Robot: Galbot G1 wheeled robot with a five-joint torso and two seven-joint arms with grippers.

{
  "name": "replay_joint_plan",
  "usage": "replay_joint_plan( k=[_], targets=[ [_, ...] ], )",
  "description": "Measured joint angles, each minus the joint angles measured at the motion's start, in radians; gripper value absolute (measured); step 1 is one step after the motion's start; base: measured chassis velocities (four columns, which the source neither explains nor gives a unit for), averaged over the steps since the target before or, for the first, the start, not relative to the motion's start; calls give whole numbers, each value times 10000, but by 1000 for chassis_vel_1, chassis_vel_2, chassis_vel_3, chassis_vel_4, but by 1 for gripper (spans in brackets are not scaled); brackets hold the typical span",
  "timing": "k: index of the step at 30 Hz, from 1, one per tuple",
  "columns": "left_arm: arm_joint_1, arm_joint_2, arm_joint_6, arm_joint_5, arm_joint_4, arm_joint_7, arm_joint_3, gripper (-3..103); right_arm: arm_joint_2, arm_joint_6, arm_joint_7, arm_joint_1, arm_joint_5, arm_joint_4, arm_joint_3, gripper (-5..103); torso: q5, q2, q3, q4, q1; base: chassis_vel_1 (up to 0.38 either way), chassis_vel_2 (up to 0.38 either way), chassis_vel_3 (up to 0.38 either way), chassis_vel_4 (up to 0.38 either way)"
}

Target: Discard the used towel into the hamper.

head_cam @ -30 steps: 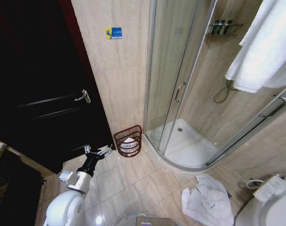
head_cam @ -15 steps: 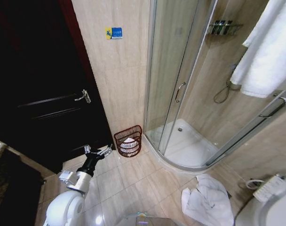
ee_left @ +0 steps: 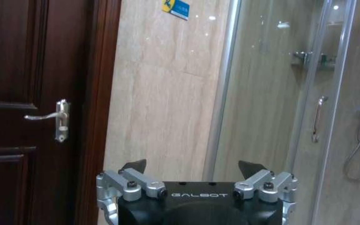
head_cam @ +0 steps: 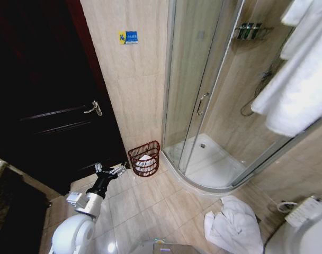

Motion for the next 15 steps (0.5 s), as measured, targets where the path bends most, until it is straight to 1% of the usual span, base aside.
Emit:
replay_joint_plan(
  k=[2,3,4,5,7,10,12,14,15],
  targets=[
    [0,0,0,0,0,1,0,99,-401,93,42,-987,281,504,724,12,3,0,0,-3,-2,0,0,0,0],
    [-1,0,0,0,0,2,0,99,-820,310,224,-2282,591,1299,1513,12,4,1,-1,-6,-3,0,0,0,0],
    [-1,0,0,0,0,1,0,99,-881,381,300,-2526,656,1463,1668,12,5,1,-1,-5,-3,0,0,0,0],
    [-1,0,0,0,0,1,0,99,-881,381,300,-2526,656,1463,1668,12,5,1,-1,-5,-3,0,0,0,0],
    [-1,0,0,0,0,1,0,99,-980,494,561,-2897,848,1857,1873,12,-4,0,0,-2,-2,0,0,0,0],
    [-1,0,0,0,0,1,0,99,-982,597,669,-3045,888,2053,1871,12,-5,1,0,-1,-2,0,0,0,0],
    [0,0,0,0,0,1,0,99,-950,711,674,-3133,816,2095,1840,12,-3,0,0,-2,-2,0,0,0,0],
    [-1,0,0,0,0,1,0,99,-803,1018,621,-3315,494,2097,1750,12,0,0,0,-3,-3,0,0,0,0],
    [-1,0,0,0,0,1,0,99,-803,1018,621,-3315,494,2097,1750,12,0,0,0,-3,-3,0,0,0,0]
  ],
)
